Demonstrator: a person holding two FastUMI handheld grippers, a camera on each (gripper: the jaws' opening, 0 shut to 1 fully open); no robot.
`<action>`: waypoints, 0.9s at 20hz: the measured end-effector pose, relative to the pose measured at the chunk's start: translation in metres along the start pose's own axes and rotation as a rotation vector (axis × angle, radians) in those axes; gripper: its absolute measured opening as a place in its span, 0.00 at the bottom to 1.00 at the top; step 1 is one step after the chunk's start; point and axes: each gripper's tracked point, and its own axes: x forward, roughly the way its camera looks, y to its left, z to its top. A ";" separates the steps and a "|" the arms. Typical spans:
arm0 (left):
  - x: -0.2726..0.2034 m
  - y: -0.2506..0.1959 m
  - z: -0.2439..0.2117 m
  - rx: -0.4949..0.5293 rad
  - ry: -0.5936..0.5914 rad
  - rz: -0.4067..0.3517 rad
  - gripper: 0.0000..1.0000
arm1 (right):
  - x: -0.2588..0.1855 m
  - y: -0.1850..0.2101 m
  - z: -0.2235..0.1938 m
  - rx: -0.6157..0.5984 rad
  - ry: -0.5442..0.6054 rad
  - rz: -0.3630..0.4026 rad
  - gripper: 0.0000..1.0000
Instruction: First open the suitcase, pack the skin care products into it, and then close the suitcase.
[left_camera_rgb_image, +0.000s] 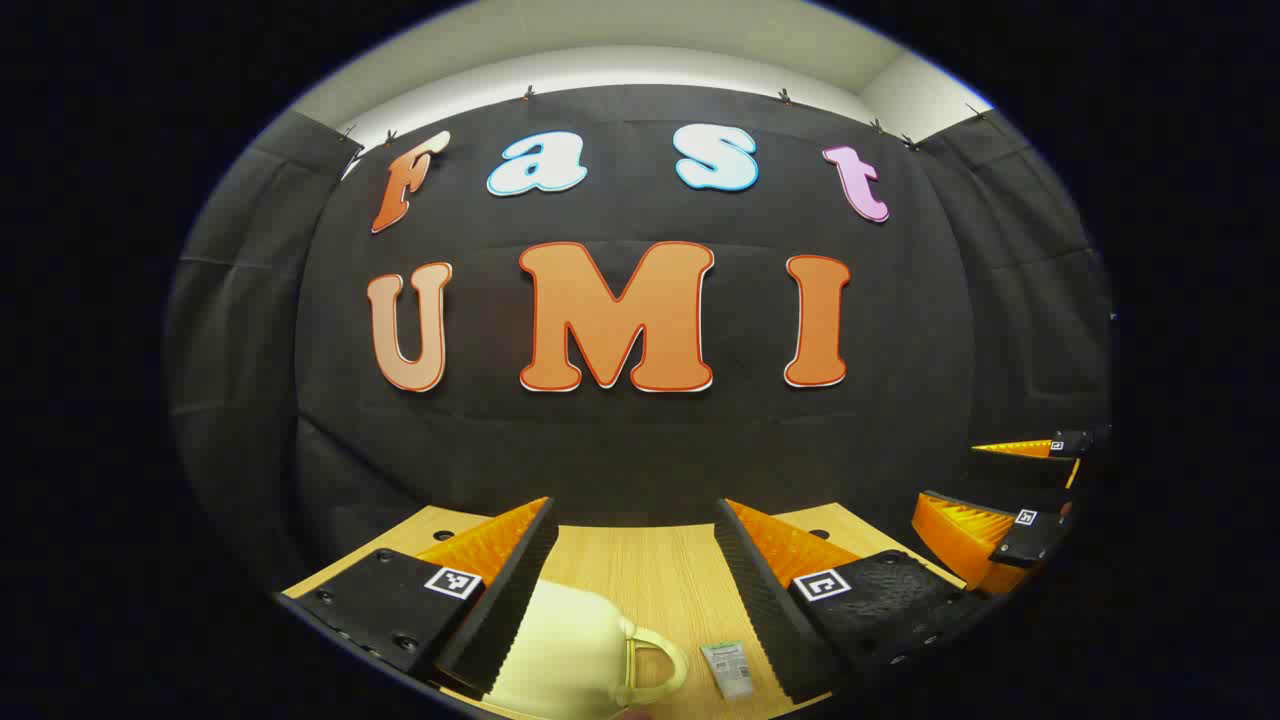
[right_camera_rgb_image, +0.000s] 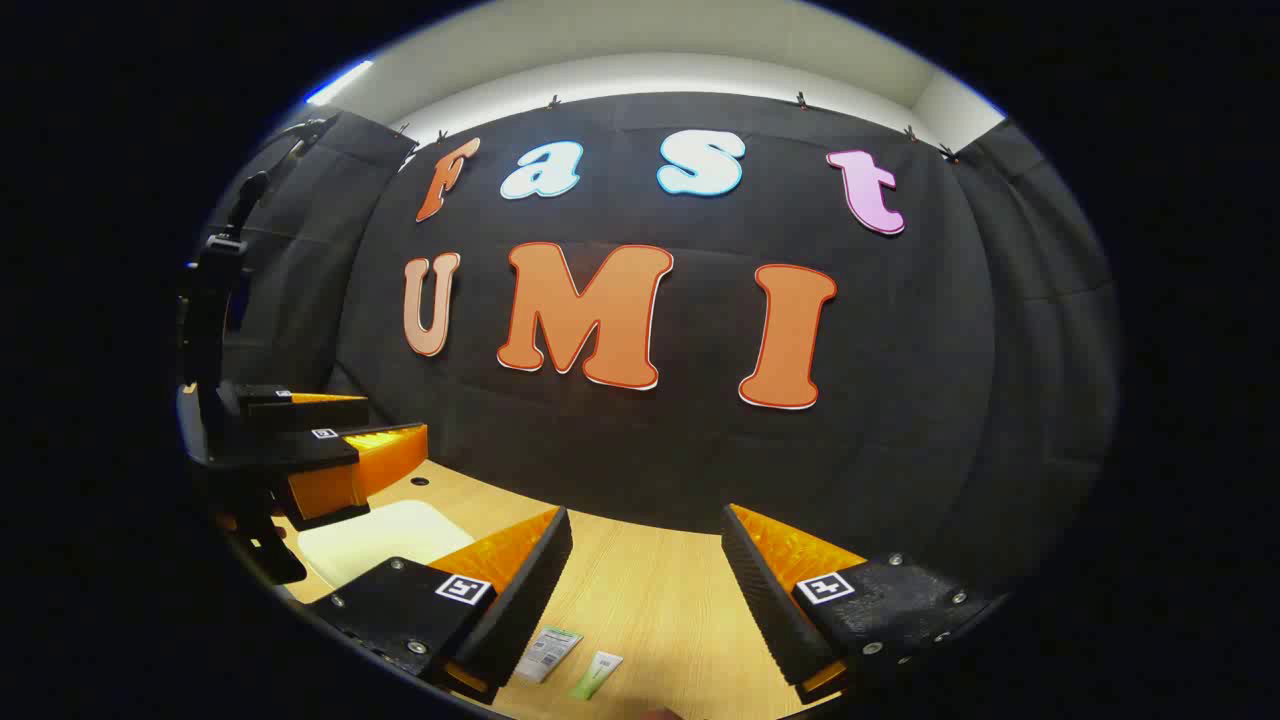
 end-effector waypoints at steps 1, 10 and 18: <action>0.000 0.002 -0.002 0.002 0.004 0.008 0.94 | 0.001 -0.001 0.001 0.000 -0.001 -0.004 0.95; -0.003 -0.002 0.005 0.054 0.006 0.005 0.97 | -0.008 -0.023 0.003 -0.008 0.004 -0.027 0.95; -0.004 -0.017 -0.032 0.185 0.027 -0.046 0.97 | -0.016 -0.035 -0.010 -0.020 0.020 -0.038 0.95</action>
